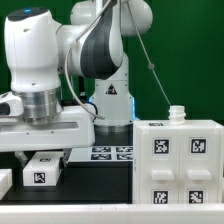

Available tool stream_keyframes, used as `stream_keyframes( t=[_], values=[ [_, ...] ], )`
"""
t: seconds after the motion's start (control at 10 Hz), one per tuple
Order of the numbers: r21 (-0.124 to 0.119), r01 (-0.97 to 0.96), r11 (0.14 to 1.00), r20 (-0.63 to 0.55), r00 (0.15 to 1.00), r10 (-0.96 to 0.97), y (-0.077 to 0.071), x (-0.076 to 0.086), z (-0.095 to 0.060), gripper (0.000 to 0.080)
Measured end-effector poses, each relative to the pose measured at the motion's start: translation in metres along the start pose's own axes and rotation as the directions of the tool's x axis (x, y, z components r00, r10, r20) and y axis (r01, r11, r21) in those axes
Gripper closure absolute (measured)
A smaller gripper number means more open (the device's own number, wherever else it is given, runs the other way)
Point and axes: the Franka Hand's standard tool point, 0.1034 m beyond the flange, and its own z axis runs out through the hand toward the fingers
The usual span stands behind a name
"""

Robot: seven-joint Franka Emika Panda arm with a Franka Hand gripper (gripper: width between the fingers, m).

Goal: Assemble cabinet

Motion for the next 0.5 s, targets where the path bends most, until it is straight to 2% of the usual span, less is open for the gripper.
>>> stream_keyframes(
  t=[0.2, 0.3, 0.4, 0.5],
  values=[
    [0.044, 0.025, 0.999, 0.024, 0.999, -0.026, -0.02, 0.016, -0.054, 0.0248],
    [0.045, 0.025, 0.999, 0.038, 0.999, -0.026, -0.032, 0.027, -0.08, 0.0248],
    [0.048, -0.003, 0.999, 0.055, 0.998, 0.0, -0.047, 0.034, -0.098, 0.0248],
    [0.049, -0.001, 0.999, 0.048, 0.999, -0.001, -0.063, 0.038, -0.109, 0.0248]
  ],
)
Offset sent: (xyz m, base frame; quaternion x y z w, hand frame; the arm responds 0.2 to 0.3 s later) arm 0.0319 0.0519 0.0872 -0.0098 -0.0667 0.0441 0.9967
